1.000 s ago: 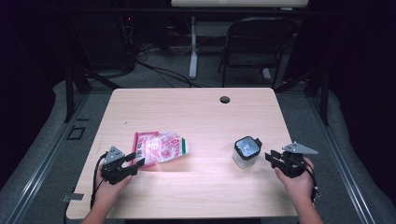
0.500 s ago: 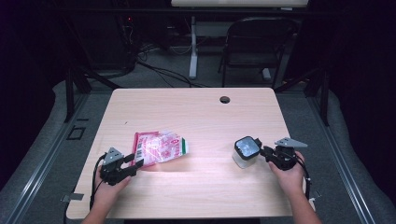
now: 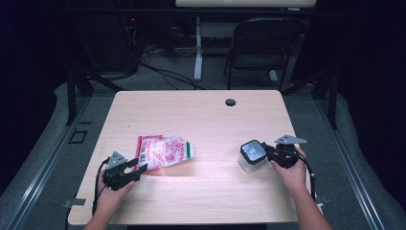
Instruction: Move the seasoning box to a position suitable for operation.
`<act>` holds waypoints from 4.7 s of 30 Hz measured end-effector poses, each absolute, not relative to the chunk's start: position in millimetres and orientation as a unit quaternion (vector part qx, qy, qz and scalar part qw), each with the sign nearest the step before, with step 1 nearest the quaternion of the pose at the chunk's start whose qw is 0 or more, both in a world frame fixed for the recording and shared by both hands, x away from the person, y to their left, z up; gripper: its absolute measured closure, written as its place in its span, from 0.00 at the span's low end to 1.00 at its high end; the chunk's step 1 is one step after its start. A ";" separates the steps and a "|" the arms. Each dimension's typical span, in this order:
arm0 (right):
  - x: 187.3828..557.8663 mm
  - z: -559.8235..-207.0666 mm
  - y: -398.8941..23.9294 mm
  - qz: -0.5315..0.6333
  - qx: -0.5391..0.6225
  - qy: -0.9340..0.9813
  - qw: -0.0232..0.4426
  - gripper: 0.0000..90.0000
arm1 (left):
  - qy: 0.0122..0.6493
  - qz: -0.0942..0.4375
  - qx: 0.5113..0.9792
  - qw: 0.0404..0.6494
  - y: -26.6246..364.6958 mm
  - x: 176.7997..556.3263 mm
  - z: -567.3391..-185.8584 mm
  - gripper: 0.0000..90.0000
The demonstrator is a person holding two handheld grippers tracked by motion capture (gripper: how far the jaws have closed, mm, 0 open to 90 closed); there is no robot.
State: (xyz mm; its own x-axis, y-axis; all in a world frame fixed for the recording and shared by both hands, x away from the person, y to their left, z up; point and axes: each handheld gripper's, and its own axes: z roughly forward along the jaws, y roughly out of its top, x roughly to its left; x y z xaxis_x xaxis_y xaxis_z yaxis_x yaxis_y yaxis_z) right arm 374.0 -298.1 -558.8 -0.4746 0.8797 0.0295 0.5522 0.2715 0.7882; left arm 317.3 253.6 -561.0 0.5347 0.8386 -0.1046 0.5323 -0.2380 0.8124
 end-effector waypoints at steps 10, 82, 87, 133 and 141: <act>376.7 -561.1 -295.4 0.385 0.473 0.763 0.214 0.90 | 0.447 0.180 0.766 0.426 253.5 317.3 -561.0 0.56; 272.5 -549.6 -184.3 0.361 0.430 0.799 0.216 0.82 | 0.404 0.181 0.788 0.429 226.1 306.7 -554.6 0.56; 263.1 -546.4 -188.0 0.364 0.429 0.800 0.206 0.80 | 0.403 0.176 0.786 0.435 225.0 305.6 -553.7 0.56; 289.0 -510.0 -199.2 0.454 0.526 0.717 0.059 0.92 | 0.315 0.096 0.826 0.458 118.5 297.6 -525.5 0.79; 288.1 -513.0 -201.7 0.467 0.533 0.704 0.049 0.92 | 0.285 0.067 0.842 0.454 96.0 288.6 -533.3 0.91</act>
State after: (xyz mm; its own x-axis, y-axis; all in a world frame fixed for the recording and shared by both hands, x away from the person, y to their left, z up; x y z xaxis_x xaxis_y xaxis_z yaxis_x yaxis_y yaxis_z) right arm 288.1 -201.7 -513.0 -0.4274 0.7955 0.4296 0.7046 -0.0046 0.7096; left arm 288.6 96.0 -533.3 0.8290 0.5400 -0.1457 0.4187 -0.4265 0.8018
